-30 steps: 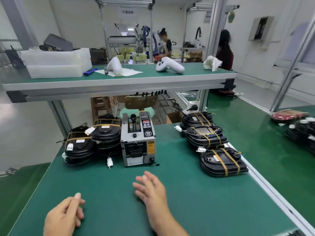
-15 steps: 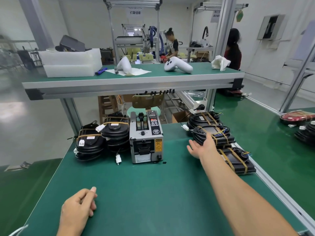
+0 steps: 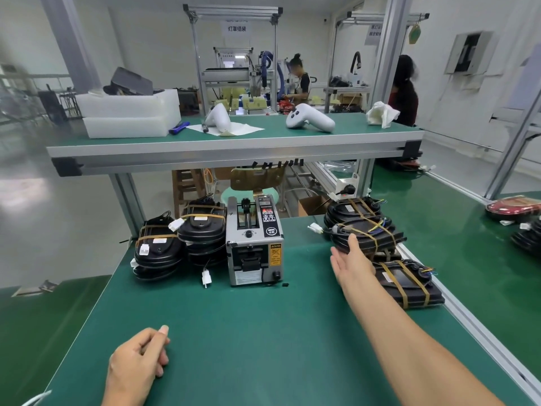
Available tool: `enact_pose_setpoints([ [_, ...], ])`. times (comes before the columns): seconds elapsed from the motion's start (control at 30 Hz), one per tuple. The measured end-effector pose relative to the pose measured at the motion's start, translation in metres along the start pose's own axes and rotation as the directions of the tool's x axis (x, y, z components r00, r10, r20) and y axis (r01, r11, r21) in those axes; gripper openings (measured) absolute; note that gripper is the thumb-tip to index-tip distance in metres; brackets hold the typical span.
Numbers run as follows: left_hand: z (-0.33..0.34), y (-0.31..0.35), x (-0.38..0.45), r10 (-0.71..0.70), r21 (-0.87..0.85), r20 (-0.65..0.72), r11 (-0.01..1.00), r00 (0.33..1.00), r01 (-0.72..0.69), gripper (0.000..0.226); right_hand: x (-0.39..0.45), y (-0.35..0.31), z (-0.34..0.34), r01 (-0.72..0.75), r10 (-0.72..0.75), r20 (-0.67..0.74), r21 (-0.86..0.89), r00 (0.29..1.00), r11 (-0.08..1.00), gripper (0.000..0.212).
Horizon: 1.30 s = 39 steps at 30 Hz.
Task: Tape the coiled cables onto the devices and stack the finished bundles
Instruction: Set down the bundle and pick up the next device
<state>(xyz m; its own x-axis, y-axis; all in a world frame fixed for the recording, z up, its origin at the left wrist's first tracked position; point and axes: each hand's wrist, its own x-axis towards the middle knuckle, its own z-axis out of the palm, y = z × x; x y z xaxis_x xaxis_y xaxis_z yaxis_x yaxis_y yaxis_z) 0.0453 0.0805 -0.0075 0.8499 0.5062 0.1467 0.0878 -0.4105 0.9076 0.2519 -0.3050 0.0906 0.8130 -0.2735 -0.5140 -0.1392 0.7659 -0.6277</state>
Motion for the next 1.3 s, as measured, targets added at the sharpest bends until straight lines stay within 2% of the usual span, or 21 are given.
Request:
enact_pose_setpoints([
  [0.07, 0.001, -0.002, 0.001, 0.001, -0.002, 0.002, 1.000, 1.000, -0.001, 0.039, -0.017, 0.000, -0.009, 0.130, -0.128, 0.028, -0.136, 0.991, 0.982, 0.058],
  [0.13, 0.001, -0.004, 0.001, 0.006, -0.014, 0.007, 1.000, 1.000, -0.006, 0.039, -0.033, 0.001, -0.025, 0.257, -0.215, 0.173, -0.276, 0.961, 0.926, 0.043],
  [0.2, 0.001, -0.006, 0.001, 0.014, -0.033, 0.015, 0.999, 1.000, -0.014, 0.038, -0.051, -0.002, -0.045, 0.398, -0.285, 0.331, -0.354, 0.900, 0.846, 0.033],
  [0.3, 0.000, -0.006, -0.001, 0.020, -0.052, 0.020, 0.998, 1.000, -0.019, 0.037, -0.075, -0.010, -0.064, 0.559, -0.344, 0.509, -0.361, 0.789, 0.747, 0.032],
  [0.4, 0.001, -0.005, -0.002, 0.013, -0.089, 0.036, 0.996, 0.999, -0.010, 0.039, -0.099, -0.015, -0.070, 0.651, -0.274, 0.693, -0.363, 0.667, 0.667, 0.028],
  [0.47, 0.000, -0.001, -0.003, -0.001, -0.140, 0.028, 0.990, 1.000, 0.005, 0.038, -0.112, -0.012, -0.068, 0.695, -0.121, 0.819, -0.385, 0.560, 0.608, 0.024],
  [0.53, -0.002, 0.005, -0.006, -0.001, -0.184, 0.015, 0.983, 1.000, 0.003, 0.028, -0.121, -0.004, -0.061, 0.742, 0.061, 0.885, -0.423, 0.462, 0.520, 0.031],
  [0.57, -0.003, 0.011, -0.009, -0.004, -0.197, 0.016, 0.980, 1.000, 0.007, 0.022, -0.125, 0.002, -0.055, 0.759, 0.145, 0.891, -0.445, 0.431, 0.476, 0.033],
  [0.67, -0.009, 0.020, -0.015, -0.005, -0.227, 0.038, 0.974, 0.999, 0.013, 0.040, -0.129, 0.023, -0.035, 0.807, 0.339, 0.866, -0.478, 0.367, 0.347, 0.031],
  [0.77, -0.016, 0.023, -0.018, -0.059, -0.237, 0.109, 0.968, 0.992, 0.083, 0.035, -0.127, 0.042, -0.020, 0.872, 0.436, 0.835, -0.451, 0.336, 0.190, 0.031],
  [0.87, -0.020, 0.020, -0.029, -0.055, -0.225, 0.193, 0.969, 0.980, 0.098, 0.042, -0.121, 0.053, -0.010, 0.908, 0.499, 0.816, -0.400, 0.292, 0.123, 0.037],
  [0.97, -0.023, 0.010, -0.046, 0.022, -0.181, 0.245, 0.983, 0.969, 0.023, 0.076, -0.115, 0.062, -0.004, 0.929, 0.557, 0.794, -0.355, 0.242, 0.101, 0.041],
  [1.0, -0.023, 0.008, -0.049, 0.049, -0.160, 0.248, 0.987, 0.967, -0.009, 0.079, -0.115, 0.065, -0.003, 0.930, 0.574, 0.785, -0.352, 0.232, 0.104, 0.041],
  [1.17, -0.022, 0.013, -0.054, 0.128, -0.150, 0.252, 0.984, 0.959, -0.092, 0.066, -0.117, 0.074, 0.002, 0.919, 0.635, 0.748, -0.365, 0.193, 0.151, 0.028],
  [1.23, -0.023, 0.016, -0.054, 0.138, -0.163, 0.259, 0.982, 0.956, -0.097, 0.060, -0.117, 0.075, 0.002, 0.902, 0.650, 0.736, -0.393, 0.191, 0.181, 0.034],
  [1.3, -0.022, 0.018, -0.054, 0.136, -0.177, 0.267, 0.980, 0.954, -0.091, 0.058, -0.114, 0.076, 0.001, 0.873, 0.653, 0.725, -0.445, 0.219, 0.201, 0.045],
])
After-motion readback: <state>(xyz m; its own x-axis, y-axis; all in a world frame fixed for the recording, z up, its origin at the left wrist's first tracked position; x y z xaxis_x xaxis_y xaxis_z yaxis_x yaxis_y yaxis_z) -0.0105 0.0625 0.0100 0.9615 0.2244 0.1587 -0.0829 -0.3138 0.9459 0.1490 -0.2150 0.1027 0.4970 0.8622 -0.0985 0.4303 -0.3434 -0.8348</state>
